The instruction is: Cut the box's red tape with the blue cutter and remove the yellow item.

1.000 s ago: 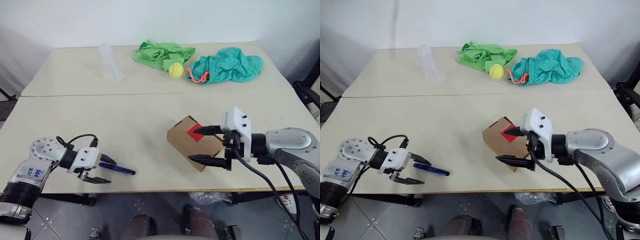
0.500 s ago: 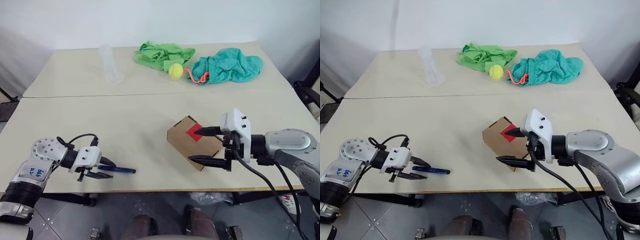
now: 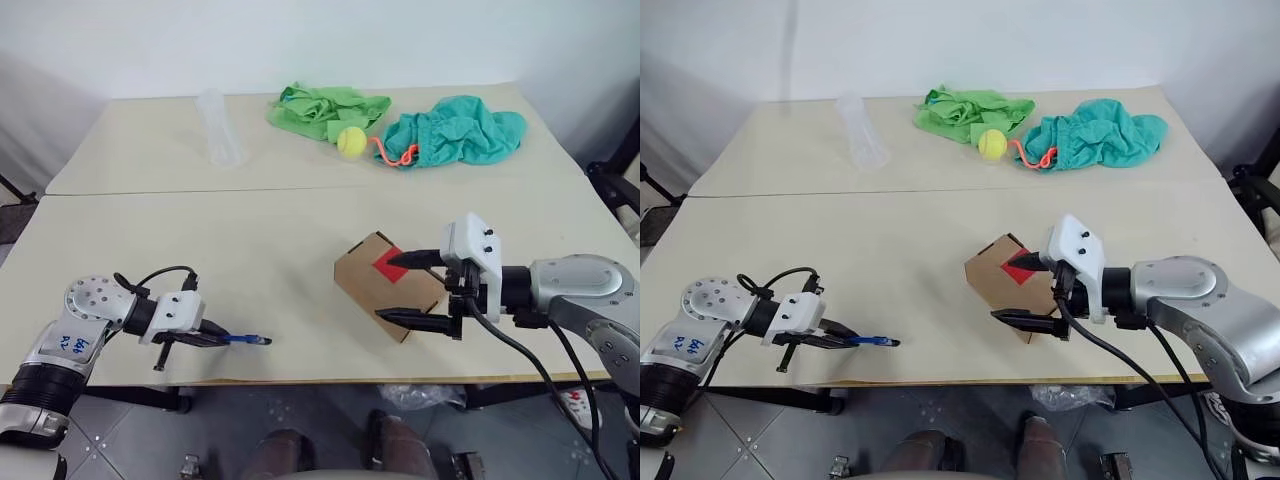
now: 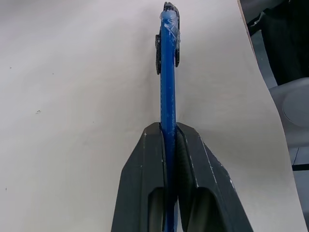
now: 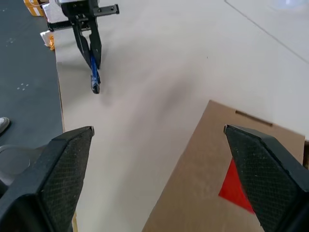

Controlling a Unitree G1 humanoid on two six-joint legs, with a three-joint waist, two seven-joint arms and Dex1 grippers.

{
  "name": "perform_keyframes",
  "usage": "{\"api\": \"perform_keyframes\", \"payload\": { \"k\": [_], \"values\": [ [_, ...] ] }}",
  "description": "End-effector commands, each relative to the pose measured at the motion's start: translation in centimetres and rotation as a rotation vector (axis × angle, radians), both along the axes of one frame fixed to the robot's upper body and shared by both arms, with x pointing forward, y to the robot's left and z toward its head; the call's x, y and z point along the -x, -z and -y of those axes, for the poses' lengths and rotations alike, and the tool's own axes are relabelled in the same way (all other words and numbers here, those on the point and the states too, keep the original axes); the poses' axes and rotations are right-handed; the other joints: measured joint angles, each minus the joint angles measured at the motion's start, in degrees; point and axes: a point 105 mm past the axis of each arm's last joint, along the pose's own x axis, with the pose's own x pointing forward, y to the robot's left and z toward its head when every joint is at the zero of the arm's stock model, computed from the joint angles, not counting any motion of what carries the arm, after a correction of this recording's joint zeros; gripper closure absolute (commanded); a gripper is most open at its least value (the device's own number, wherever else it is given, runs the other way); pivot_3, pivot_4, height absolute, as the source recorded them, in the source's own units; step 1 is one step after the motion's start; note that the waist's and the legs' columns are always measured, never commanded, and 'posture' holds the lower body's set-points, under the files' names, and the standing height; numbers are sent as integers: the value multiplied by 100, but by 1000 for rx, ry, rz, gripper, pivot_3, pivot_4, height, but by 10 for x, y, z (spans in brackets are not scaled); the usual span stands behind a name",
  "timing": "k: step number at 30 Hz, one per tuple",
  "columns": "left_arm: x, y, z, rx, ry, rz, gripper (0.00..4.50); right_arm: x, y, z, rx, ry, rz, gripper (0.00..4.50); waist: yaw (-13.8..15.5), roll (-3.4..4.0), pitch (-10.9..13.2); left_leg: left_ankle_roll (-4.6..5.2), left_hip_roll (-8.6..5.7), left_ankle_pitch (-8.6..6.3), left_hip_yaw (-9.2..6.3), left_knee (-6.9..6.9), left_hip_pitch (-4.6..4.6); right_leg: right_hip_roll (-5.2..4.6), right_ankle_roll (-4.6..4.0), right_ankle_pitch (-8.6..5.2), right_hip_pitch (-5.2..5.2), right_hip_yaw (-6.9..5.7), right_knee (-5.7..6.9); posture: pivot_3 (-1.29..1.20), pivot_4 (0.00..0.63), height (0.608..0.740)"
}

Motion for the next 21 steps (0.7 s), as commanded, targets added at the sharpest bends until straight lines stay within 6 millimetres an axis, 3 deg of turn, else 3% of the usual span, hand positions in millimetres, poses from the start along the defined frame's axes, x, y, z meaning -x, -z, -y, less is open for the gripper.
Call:
{"api": "perform_keyframes", "payload": {
  "k": [1,7,11,15,21],
  "values": [
    [6,29,2,-53,-30,-56,4056,5,-3,-7,-2,-34,17,0,11,1,0,0,0,0,0,0,-1,-1,0,0,0,-1,-1,0,150,740],
    [-2,2,23,50,-45,-20,2312,4,-3,-6,-1,-30,20,0,51,-10,8,3,-2,-1,-1,1,-13,-1,6,3,-3,-3,-18,0,150,740],
    [14,-15,30,68,-17,-94,1133,4,-3,-6,-2,-23,24,0,-1,-16,11,7,5,-21,-2,-1,-38,15,16,9,-8,-15,-33,0,150,740],
    [28,-13,23,15,-7,-163,24,3,-3,-5,-1,-17,25,0,-40,-22,16,16,0,-29,-6,1,-81,47,16,9,-34,-41,-47,0,150,740],
    [40,-4,5,-68,-41,-218,24,3,-2,-4,0,-13,26,0,-89,-29,20,17,8,-48,0,-2,-81,68,16,7,-27,-53,-74,0,150,740]
  ]
}}
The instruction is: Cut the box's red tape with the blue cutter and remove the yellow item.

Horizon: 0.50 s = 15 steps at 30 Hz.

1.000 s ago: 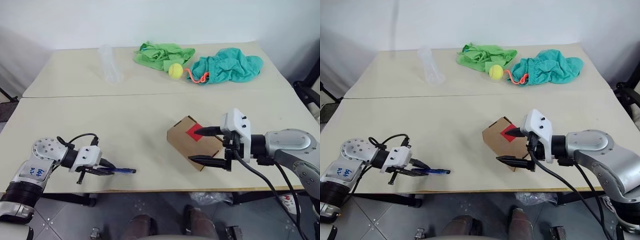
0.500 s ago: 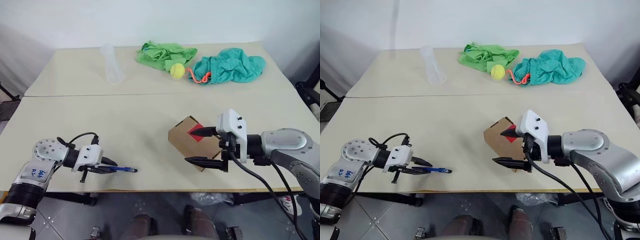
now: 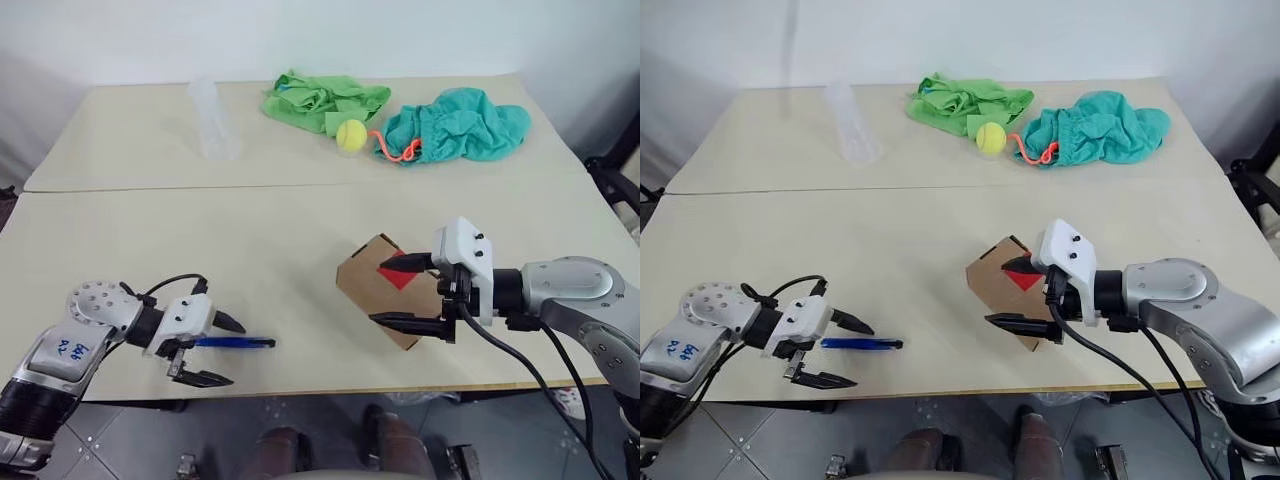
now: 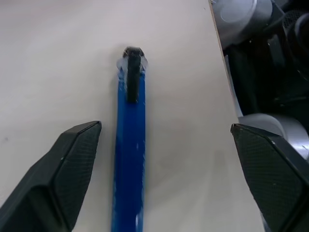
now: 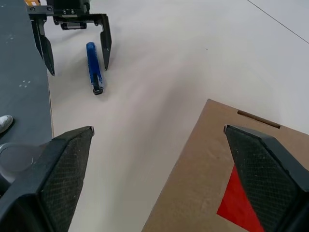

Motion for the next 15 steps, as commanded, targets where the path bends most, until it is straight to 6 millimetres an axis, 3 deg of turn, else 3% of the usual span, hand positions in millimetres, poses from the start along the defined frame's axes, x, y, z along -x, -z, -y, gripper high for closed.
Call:
{"api": "perform_keyframes", "payload": {
  "k": [1,6,13,15],
  "values": [
    [12,13,-13,-72,-18,-80,24,2,-7,-1,-7,-9,40,0,-30,-1,1,-4,7,-2,3,0,2,6,1,0,2,1,-2,0,150,740],
    [9,5,-16,-78,-55,-54,24,3,-7,0,-7,-9,38,0,-100,-3,2,-31,45,-5,25,4,14,41,1,-4,3,10,-2,0,150,740],
    [-22,19,-21,-108,-177,120,24,3,-5,-3,-12,-22,31,0,-22,-1,5,-46,61,-7,46,3,61,43,-21,-17,15,30,32,0,150,740],
    [-18,23,-20,-105,-163,98,628,3,-5,-3,-10,-22,31,0,18,-2,5,-41,60,-13,48,6,69,33,-22,-17,18,37,29,0,150,740]
  ]
}}
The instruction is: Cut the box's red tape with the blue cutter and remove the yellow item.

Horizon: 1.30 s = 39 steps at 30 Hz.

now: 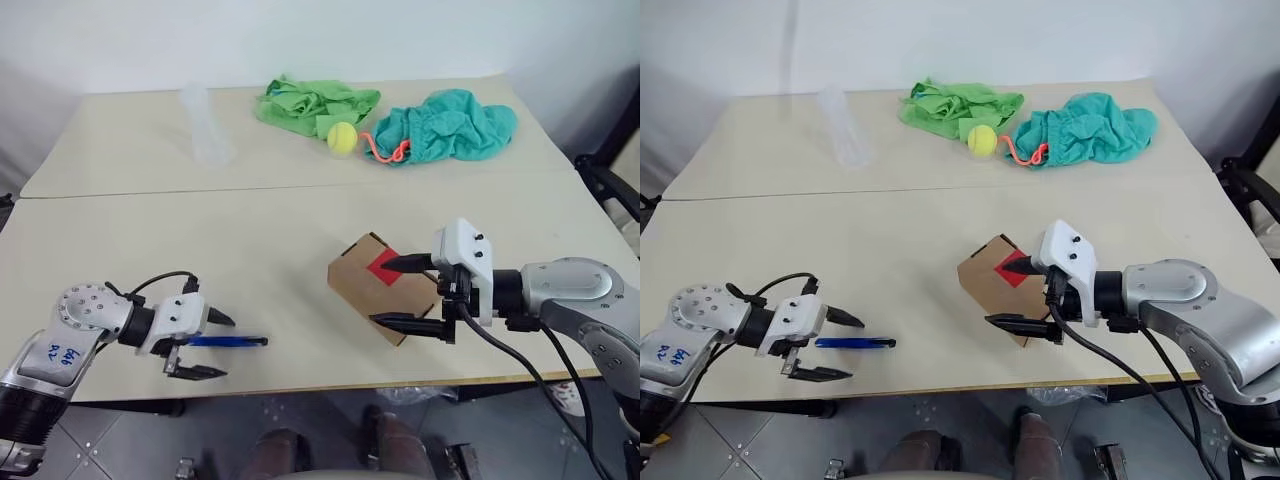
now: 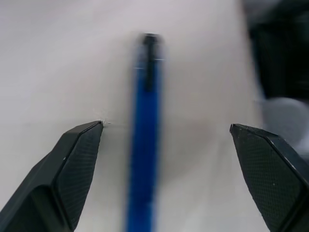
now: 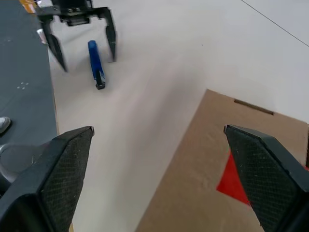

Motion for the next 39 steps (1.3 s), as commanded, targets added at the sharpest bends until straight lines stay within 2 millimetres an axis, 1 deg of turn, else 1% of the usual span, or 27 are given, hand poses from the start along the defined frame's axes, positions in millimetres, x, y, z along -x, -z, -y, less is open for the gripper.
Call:
{"api": "perform_keyframes", "payload": {
  "k": [1,3,6,8,9,10,12,15,18,22,23,26,28,30,31,33,35,38,39],
  "values": [
    [6,21,-12,-66,-41,-59,894,2,-6,-3,-8,-20,35,0,19,-1,0,0,0,-1,1,2,2,-4,-1,0,0,4,0,0,150,740],
    [9,22,-12,-66,-37,-65,1498,3,-6,-3,-8,-20,35,0,17,0,-1,-4,4,-5,7,1,10,-28,-7,-3,-1,12,2,0,150,740],
    [11,24,-15,-75,-37,-74,2408,4,-5,-2,-6,-16,32,0,17,0,-1,-9,8,-6,9,-4,12,-32,-20,-10,-6,8,8,0,150,740],
    [18,25,-16,-72,-32,-130,3012,4,-4,-2,-6,-14,31,0,16,1,-1,-12,11,-7,10,-4,12,-26,-23,-12,-7,7,9,0,150,740],
    [21,24,-16,-61,-30,-162,3248,5,-4,-1,-6,-14,30,0,15,0,-1,-13,12,-8,10,-4,12,-23,-23,-12,-7,6,9,0,150,740],
    [24,22,-15,-41,-30,-197,3602,5,-4,-1,-5,-14,30,0,8,0,-1,-14,13,-9,11,-4,12,-19,-23,-12,-7,7,9,0,150,740],
    [27,11,-8,46,-27,-262,4088,5,-4,-2,-5,-16,30,0,-58,0,-1,-18,21,-12,16,-4,12,-7,-25,-13,-7,10,13,0,150,740],
    [29,-2,-1,138,-33,-343,4091,5,-3,-2,-5,-18,32,0,-109,-3,3,-21,29,-16,22,-7,9,14,-26,-14,-11,10,18,0,150,740],
    [31,-11,5,196,-25,-382,4091,5,-3,-3,-7,-19,33,0,-103,-17,12,-20,29,-17,33,-6,2,37,-26,-14,-18,8,16,0,150,740],
    [28,-22,11,287,-100,-455,4091,6,-3,-3,-8,-20,32,0,-86,-48,31,-12,24,-21,43,-5,1,32,-26,-14,-18,0,14,0,150,740],
    [27,-24,11,294,-112,-467,4091,6,-3,-3,-9,-20,32,0,-86,-56,35,-11,24,-21,43,-4,1,32,-26,-14,-17,0,14,0,150,740],
    [26,-16,6,218,-233,-574,4091,7,-2,-3,-11,-19,28,0,-87,-72,46,-11,23,-22,44,-5,1,33,-25,-14,-17,0,12,0,150,740],
    [26,-14,5,205,-285,-634,4091,7,-2,-3,-13,-17,26,0,-92,-76,48,-11,23,-22,45,-5,1,36,-25,-14,-18,-1,13,0,150,740],
    [23,-16,7,227,-323,-659,3370,6,-2,-3,-14,-17,25,0,-92,-76,49,-12,23,-22,49,-6,2,39,-25,-15,-18,0,13,0,150,740],
    [22,-18,9,250,-335,-682,3140,6,-2,-3,-14,-17,24,0,-92,-77,49,-12,24,-22,52,-5,1,39,-24,-14,-18,-2,13,0,150,740],
    [18,-19,11,273,-387,-726,2501,6,-1,-3,-15,-17,22,0,-87,-81,52,-12,24,-22,55,-5,3,39,-24,-14,-18,-1,13,0,150,740],
    [18,-18,13,272,-424,-797,1914,6,-1,-3,-16,-18,20,0,-87,-87,55,-13,24,-22,55,-4,2,41,-23,-14,-17,-2,14,0,150,740],
    [19,-18,18,281,-467,-878,1914,6,-1,-3,-16,-19,18,0,-91,-87,55,-14,25,-21,60,-5,5,44,-23,-14,-17,1,15,0,150,740],
    [17,-20,20,299,-491,-924,1722,6,-1,-3,-15,-19,18,0,-92,-89,56,-14,25,-21,60,-5,5,45,-22,-14,-17,1,15,0,150,740]
  ]
}}
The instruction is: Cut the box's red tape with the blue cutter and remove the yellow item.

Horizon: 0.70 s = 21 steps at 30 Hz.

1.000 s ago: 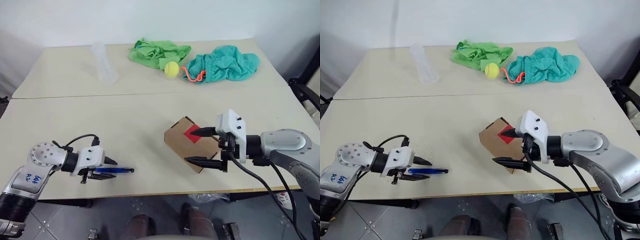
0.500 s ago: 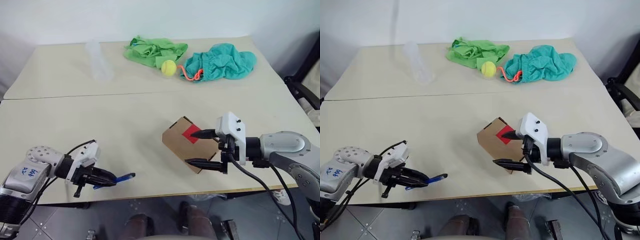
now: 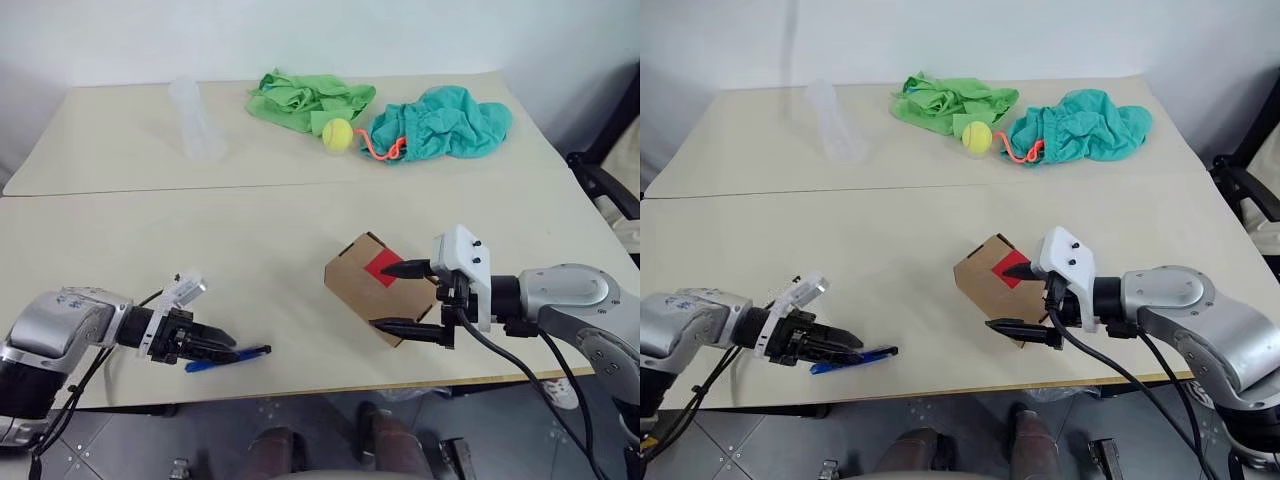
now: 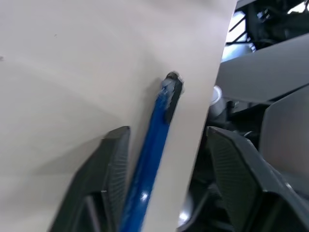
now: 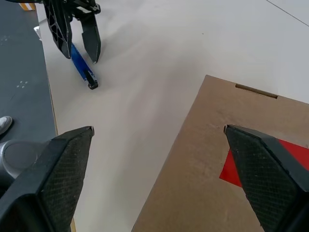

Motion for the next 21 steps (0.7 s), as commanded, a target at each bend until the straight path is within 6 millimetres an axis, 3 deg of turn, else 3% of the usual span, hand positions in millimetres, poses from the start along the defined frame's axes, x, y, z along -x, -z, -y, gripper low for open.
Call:
{"api": "perform_keyframes", "payload": {
  "k": [1,4,6,8,9,17,21],
  "values": [
    [-2,-3,8,51,-70,-145,1560,3,-7,-4,-12,-25,40,0,9,-3,1,0,0,0,1,1,0,2,1,0,0,0,0,0,150,740],
    [-2,-1,8,30,-118,-244,708,3,-8,-4,-13,-25,40,0,5,-5,2,-4,0,3,1,4,1,7,3,0,4,1,2,0,150,740],
    [-15,-3,5,8,-116,-85,108,3,-8,-4,-12,-24,40,0,-1,-5,2,-4,0,3,5,2,7,7,5,-1,7,6,4,0,150,740],
    [-29,-11,2,-53,-5,282,34,3,-8,-3,-10,-23,38,0,-2,-4,2,-8,2,4,8,2,15,6,5,-1,9,12,6,0,150,740],
    [-30,-13,1,-69,38,377,34,3,-8,-3,-10,-24,38,0,2,-5,2,-13,3,6,7,2,19,3,4,-1,9,14,8,0,150,740],
    [-45,-34,-8,-29,0,810,34,4,-7,-5,-18,-34,25,0,12,-6,2,-25,1,14,1,8,15,-29,-10,-8,-4,7,38,0,150,740],
    [-33,-43,-8,41,9,912,34,7,-6,-6,-25,-42,12,0,3,-6,3,-17,0,9,2,6,9,-28,-9,-7,-9,3,33,0,150,740]
  ]
}}
